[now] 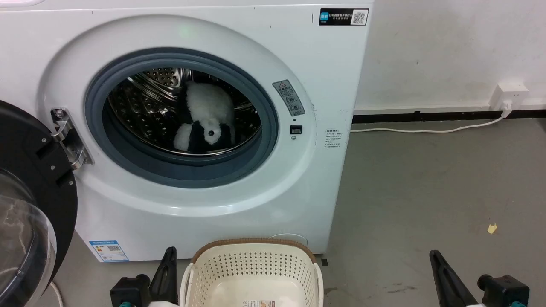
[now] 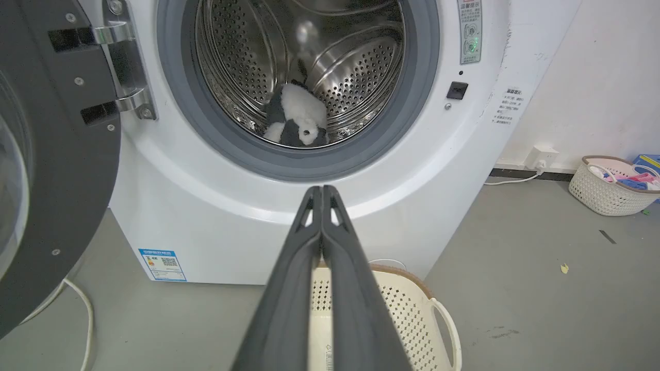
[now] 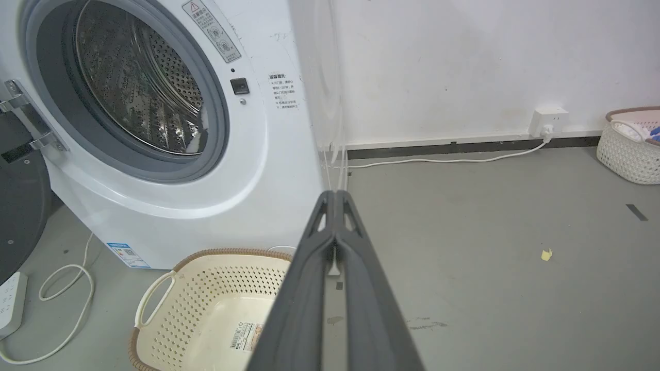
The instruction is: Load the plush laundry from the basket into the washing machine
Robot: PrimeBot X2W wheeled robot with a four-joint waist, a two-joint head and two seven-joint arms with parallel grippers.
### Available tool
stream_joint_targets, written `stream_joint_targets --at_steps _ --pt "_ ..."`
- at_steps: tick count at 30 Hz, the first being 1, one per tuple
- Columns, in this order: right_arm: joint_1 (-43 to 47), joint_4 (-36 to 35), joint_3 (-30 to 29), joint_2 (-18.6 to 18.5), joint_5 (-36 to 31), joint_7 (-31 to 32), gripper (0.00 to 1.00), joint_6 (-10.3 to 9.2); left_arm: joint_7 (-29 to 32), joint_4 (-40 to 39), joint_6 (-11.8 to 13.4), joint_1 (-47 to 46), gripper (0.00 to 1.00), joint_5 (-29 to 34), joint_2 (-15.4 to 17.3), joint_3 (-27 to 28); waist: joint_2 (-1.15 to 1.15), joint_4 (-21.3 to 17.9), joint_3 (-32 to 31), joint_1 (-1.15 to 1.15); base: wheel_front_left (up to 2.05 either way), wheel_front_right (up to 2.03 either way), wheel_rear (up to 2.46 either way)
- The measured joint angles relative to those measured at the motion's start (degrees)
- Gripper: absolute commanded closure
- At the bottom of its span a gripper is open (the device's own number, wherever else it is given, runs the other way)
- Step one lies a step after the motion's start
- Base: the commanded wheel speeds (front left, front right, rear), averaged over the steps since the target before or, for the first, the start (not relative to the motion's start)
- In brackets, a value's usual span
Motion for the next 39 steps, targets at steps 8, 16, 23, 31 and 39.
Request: stream_joint_targets --at_steps 8,16,23,31,39 --pt "-0.71 -0.09 0.05 0.0 -0.68 0.32 1.0 0.0 0.73 -0.56 -0.25 -0.23 1.0 0.81 -0.22 0.47 0.0 -0.22 0.3 0.0 0.0 0.0 0.0" --pt "-1.18 -0.23 0.1 0.0 -1.45 0.79 1.0 -0.01 1.24 -1.04 -0.42 -0.36 1.0 1.79 -0.41 0.73 0.0 -0.41 0.56 0.0 0.0 0.0 0.0" --pt "-1.25 -0.27 0.14 0.0 -2.09 0.87 1.0 -0.01 1.78 -1.52 -0.44 -0.54 1.0 2.36 -0.52 0.97 0.0 -0.61 0.82 0.0 0.0 0.0 0.0" --pt "-2.24 -0.46 0.19 0.0 -2.91 1.35 1.0 0.0 2.77 -2.07 -0.49 -0.71 1.0 3.25 -0.73 1.41 0.0 -0.85 1.15 0.0 0.0 0.0 0.0" --pt "-2.67 -0.55 0.25 0.0 -3.55 1.85 1.0 -0.01 3.54 -2.56 -0.76 -1.43 1.0 4.34 -0.83 1.96 0.0 -1.1 1.49 0.0 0.0 0.0 0.0"
